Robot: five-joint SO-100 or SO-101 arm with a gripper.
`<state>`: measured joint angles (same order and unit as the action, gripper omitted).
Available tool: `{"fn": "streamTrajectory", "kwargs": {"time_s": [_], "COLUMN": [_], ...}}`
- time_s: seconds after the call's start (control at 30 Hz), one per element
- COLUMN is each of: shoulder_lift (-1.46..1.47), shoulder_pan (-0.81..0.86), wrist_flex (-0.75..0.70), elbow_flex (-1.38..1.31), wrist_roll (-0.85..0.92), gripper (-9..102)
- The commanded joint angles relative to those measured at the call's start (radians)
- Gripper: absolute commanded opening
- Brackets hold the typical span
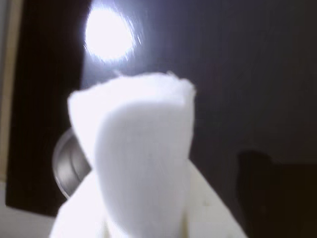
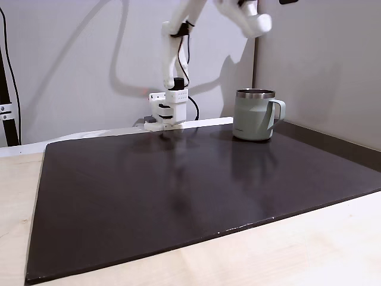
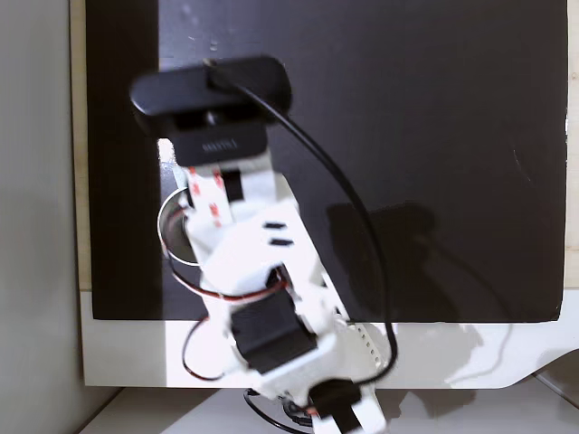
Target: Grasp a gauze and put it in the cup.
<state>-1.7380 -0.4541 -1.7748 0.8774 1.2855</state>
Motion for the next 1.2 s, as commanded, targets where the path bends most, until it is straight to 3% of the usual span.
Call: {"fn": "streamTrajectory", "kwargs": {"time_s": [0.0, 0.43, 0.7, 0.97, 1.17], "shoulder_lift": [-0.123, -0.038, 0.015, 0.025, 0.002], "shoulder_pan": [-0.015, -0.181, -0.310, -0.334, -0.337], "wrist_flex": [0.000, 0.011, 0.040, 0.063, 0.054], "elbow_flex": [0.158, 0.390, 0.436, 0.463, 0.494], "wrist_roll": [-0.020, -0.328, -0.440, -0.468, -0.445], "gripper": [0, 0, 0, 0, 32]}}
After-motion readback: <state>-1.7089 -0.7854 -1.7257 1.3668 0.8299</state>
